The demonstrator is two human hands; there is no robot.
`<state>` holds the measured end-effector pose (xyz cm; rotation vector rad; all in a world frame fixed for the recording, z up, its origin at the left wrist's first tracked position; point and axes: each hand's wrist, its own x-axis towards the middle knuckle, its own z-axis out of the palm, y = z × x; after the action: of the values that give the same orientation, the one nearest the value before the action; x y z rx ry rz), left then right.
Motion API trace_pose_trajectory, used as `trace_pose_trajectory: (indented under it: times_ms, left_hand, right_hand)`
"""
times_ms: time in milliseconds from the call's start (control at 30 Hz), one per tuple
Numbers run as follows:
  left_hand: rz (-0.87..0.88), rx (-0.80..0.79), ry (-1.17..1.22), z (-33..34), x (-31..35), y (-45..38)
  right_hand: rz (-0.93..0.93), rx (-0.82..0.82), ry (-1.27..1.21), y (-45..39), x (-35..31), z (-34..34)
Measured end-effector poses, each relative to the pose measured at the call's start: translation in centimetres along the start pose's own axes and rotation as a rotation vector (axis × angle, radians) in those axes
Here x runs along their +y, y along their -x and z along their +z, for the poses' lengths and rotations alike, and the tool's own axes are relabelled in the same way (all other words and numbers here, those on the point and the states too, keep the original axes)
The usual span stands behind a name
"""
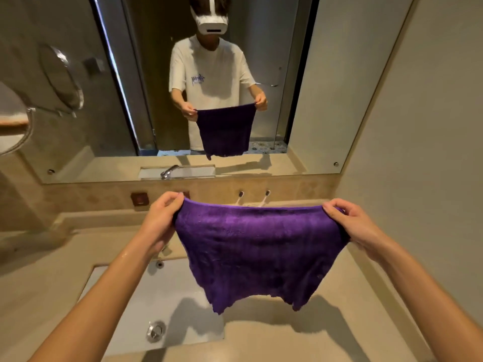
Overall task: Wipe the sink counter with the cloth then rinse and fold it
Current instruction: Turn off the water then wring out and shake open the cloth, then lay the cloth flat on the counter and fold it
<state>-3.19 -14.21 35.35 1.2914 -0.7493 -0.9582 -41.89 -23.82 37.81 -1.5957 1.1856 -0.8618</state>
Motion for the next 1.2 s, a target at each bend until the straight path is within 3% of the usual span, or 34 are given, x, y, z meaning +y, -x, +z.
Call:
trace_pose_trajectory:
  times_ms: [167,267,367,467,600,733,933,1100,1200]
  left_hand:
    - [-0.063,-0.014,-0.141,3.6,-2.5,-1.0]
    - [-0.022,-0.01,-0.258,5.3,-3.6,-2.2]
    - [0.028,-0.012,-0.317,6.5,-3.7,-2.8]
    - [0.099,-0.032,-0.259,7.2,-3.0,-2.0]
    - [0.138,-0.064,-0.337,6.2,-5.3,0.7]
    - [0.027,-0.221,-0.55,2.8,-12.9,3.6]
    - [0.0,-0.464,-0.877,-0.3,-25.4,10.0]
    - [0.034,-0.646,-1.084,-1.0,-31.3,14.5]
    - [0.09,-0.621,-1.2,-1.0,-32.6,15.8]
  right_hand:
    - [0.021,0.027,0.063,-2.0,3.7,-3.9]
    - [0.023,0.075,0.158,-3.3,5.0,-4.9]
    - [0.029,0.127,0.08,-4.1,5.7,-5.5]
    - [-0.017,0.105,-0.061,-4.0,5.6,-6.1]
    - [-0.054,0.074,0.044,-2.3,8.3,-7.0]
    - [0.021,-0.043,0.178,0.8,13.9,-6.4]
    - [0.201,-0.284,0.441,6.6,26.1,-4.5]
    - [0.214,-0.446,0.614,10.9,32.4,-3.5]
    - [0.206,-0.508,0.679,12.7,34.2,-3.4]
